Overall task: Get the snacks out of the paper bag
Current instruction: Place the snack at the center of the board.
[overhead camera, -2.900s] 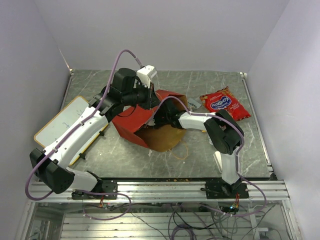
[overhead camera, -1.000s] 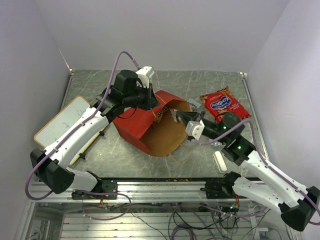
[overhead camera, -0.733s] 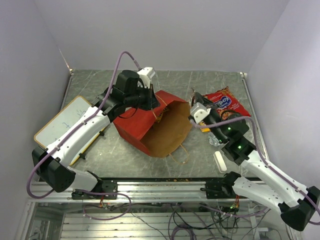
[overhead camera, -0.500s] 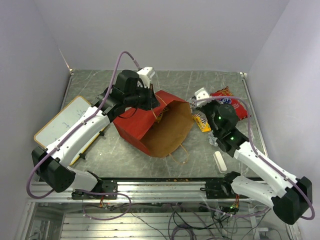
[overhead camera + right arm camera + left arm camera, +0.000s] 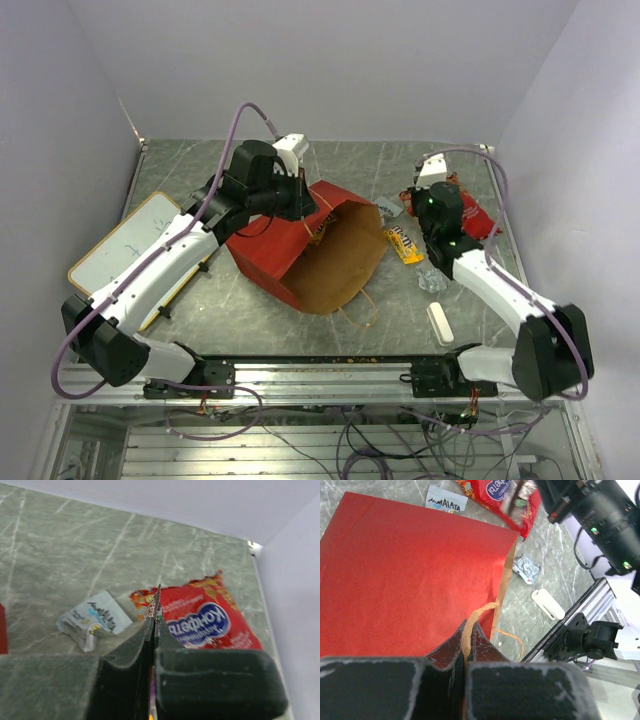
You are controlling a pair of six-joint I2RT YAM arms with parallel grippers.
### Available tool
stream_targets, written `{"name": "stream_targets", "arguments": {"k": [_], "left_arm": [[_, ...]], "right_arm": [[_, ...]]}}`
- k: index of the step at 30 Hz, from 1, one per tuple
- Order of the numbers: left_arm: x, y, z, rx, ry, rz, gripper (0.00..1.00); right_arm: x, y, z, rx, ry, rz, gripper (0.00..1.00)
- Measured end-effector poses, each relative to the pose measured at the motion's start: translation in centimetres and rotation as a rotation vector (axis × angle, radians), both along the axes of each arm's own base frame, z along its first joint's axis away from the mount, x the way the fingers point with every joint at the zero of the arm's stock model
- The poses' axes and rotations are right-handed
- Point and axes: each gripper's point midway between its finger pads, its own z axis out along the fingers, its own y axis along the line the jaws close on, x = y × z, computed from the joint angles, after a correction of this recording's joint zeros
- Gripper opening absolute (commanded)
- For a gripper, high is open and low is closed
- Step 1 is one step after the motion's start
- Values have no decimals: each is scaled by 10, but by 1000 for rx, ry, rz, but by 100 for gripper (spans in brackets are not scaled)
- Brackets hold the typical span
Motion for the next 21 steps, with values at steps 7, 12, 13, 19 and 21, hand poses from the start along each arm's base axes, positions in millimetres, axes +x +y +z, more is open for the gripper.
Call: {"name": "stream_targets", "arguments": {"k": [7,12,13,19,21], "left_arm": [[-1,6,2,7,-1,16,7],[-2,8,0,14,8,19,7],[-2,8,-1,15,10,20,7],[-2,12,0,25,7,37,7],[-1,13,2,29,4,42,7]], "right_arm": [[65,35,-19,-35,7,92,0],[128,53,-33,-142,-6,143,0],[138,54,-37,-170,-5,149,0],[186,55,-69,-390,5,192,0],[195,56,-88,-463,23,214,0]]}}
